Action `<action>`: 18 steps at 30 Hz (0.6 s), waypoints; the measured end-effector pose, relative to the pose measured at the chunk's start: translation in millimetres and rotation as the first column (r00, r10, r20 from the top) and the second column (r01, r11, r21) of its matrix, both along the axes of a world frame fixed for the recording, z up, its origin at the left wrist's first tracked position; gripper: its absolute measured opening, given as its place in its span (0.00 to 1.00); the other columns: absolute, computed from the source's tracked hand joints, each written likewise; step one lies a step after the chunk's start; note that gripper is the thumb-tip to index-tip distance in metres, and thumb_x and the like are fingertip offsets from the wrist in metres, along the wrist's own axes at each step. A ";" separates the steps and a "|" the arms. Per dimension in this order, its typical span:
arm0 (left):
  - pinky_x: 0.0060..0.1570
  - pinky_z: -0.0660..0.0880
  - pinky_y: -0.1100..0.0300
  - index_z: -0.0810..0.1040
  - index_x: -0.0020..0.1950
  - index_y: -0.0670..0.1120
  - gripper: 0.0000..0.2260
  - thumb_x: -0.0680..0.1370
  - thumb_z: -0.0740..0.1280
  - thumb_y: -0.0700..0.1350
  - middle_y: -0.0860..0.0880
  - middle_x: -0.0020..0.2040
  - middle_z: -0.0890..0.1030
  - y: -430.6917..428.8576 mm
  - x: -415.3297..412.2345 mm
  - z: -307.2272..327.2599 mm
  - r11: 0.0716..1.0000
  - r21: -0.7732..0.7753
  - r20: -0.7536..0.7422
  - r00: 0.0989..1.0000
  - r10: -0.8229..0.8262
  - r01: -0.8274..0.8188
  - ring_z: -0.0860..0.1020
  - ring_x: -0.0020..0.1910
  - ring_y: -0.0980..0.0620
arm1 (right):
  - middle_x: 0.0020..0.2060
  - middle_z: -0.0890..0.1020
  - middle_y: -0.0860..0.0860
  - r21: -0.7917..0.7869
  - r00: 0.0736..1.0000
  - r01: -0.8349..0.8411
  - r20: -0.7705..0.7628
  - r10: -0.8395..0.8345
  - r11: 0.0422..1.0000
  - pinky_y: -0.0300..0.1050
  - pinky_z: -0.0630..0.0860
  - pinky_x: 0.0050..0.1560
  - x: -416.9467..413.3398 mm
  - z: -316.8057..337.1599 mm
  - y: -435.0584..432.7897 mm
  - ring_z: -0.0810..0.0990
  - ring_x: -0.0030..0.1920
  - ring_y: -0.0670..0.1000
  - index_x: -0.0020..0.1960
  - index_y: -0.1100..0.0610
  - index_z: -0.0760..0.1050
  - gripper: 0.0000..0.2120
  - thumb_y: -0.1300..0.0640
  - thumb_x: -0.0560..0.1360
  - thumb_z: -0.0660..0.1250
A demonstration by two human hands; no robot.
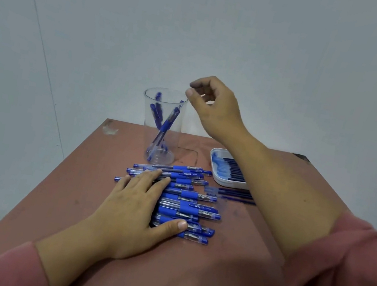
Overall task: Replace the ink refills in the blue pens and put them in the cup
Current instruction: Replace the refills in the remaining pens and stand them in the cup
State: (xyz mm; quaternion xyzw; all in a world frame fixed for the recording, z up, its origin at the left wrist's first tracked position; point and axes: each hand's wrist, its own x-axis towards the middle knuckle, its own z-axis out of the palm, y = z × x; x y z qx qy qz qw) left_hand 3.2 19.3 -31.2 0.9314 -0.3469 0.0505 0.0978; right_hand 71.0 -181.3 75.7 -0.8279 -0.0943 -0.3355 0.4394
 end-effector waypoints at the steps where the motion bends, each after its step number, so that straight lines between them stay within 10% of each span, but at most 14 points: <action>1: 0.75 0.42 0.55 0.46 0.79 0.56 0.47 0.64 0.36 0.78 0.56 0.79 0.48 0.0 -0.2 0.3 1.000 0.001 0.001 1.000 -0.001 0.001 0.47 0.76 0.57 | 0.43 0.79 0.43 -0.013 1.000 0.010 -0.007 -0.010 1.000 0.29 0.72 0.42 -5.2 -3.9 -4.9 0.76 0.42 0.43 0.52 0.53 0.76 0.06 0.54 0.76 0.68; 9: 0.75 0.44 0.55 0.47 0.78 0.55 0.47 0.65 0.36 0.78 0.55 0.79 0.49 -0.1 -0.6 0.3 1.000 -0.012 0.001 1.000 -0.006 0.006 0.48 0.76 0.56 | 0.47 0.80 0.38 -0.375 0.935 -0.123 -0.355 -0.020 0.919 0.29 0.67 0.45 -57.6 -52.7 -41.0 0.74 0.48 0.36 0.51 0.46 0.79 0.08 0.51 0.73 0.72; 18: 0.74 0.44 0.56 0.49 0.78 0.55 0.47 0.65 0.37 0.79 0.55 0.78 0.51 -0.1 -1.9 -0.2 0.999 -0.048 -0.008 1.000 -0.006 0.006 0.50 0.76 0.56 | 0.52 0.80 0.42 -0.692 0.923 -0.171 -0.361 -0.132 0.702 0.46 0.64 0.59 -59.8 -68.4 -31.1 0.64 0.51 0.42 0.61 0.46 0.77 0.13 0.49 0.76 0.67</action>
